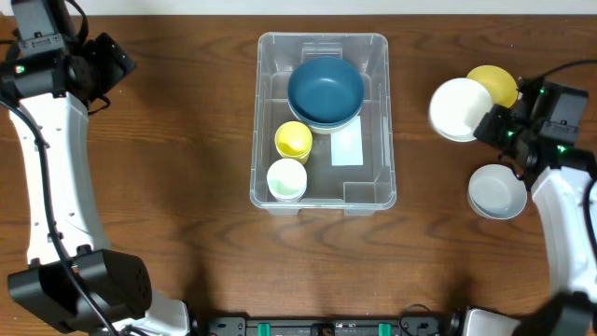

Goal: Pack container
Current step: 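Lift the white bowl and carry it into the bin's right side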

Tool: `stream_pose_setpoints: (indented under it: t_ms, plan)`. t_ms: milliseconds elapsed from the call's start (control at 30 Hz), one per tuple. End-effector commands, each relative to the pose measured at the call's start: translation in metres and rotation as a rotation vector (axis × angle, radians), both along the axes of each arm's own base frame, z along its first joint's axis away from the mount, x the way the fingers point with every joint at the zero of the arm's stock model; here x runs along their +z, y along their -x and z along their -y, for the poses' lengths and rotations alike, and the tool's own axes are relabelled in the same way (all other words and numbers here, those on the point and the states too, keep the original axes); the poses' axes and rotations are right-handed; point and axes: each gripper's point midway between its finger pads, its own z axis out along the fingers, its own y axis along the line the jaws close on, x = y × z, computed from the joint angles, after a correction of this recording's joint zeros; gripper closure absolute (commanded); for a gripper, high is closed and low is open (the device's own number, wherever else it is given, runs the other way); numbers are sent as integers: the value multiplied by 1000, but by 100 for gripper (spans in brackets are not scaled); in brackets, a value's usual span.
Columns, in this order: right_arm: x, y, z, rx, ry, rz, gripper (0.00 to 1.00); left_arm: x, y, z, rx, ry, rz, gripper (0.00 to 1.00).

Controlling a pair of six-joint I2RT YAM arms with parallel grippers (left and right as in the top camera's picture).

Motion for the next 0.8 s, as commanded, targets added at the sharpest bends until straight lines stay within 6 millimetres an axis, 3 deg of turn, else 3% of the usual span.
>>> stream_pose_setpoints:
  t_ms: [0, 167, 367, 567, 767]
  plan:
    - [66, 1, -29, 109, 58, 125, 99, 3, 1, -4, 3, -16, -1, 2]
    - [112, 20, -72, 218, 118, 119, 99, 3, 1, -4, 3, -16, -1, 2]
    - [131, 46, -117, 319, 229, 69, 99, 3, 1, -4, 3, -16, -1, 2]
    - [111, 64, -161, 420, 250, -9, 99, 3, 1, -4, 3, -16, -1, 2]
    - [75, 59, -190, 481, 272, -113, 99, 3, 1, -4, 3, -16, -1, 2]
